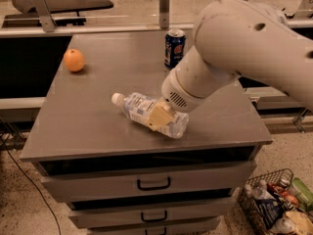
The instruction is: Move blue plastic bottle near orange
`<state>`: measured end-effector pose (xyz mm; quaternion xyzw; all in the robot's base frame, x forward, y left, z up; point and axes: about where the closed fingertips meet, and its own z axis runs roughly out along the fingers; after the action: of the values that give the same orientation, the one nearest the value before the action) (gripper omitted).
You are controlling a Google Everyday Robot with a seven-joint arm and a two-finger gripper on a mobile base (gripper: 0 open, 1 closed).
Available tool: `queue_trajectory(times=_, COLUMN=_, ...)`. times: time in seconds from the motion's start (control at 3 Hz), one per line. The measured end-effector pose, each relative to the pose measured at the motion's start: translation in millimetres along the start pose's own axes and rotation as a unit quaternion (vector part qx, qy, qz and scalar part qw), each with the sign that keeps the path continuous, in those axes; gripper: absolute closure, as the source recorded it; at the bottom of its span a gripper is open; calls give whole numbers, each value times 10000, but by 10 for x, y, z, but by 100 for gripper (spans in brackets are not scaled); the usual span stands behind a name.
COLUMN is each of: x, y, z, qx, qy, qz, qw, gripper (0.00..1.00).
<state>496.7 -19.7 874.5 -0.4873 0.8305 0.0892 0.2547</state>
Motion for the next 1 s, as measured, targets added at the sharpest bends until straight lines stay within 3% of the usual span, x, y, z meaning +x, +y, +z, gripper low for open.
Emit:
queue_trajectory(times=0.33, x=58, y=-329, z=-303, qx=422, qy=-160, qz=192, qw=9988, gripper=100)
queue_trajectory(times=0.67, x=48, y=-325, z=-302, qx=431, qy=-170, qz=184, qw=9988, gripper=100)
queue_trajectory(times=1.0, x=-312, y=-515, z=-77, qx=514, qy=-627, qz=341, qw=9961, gripper=100)
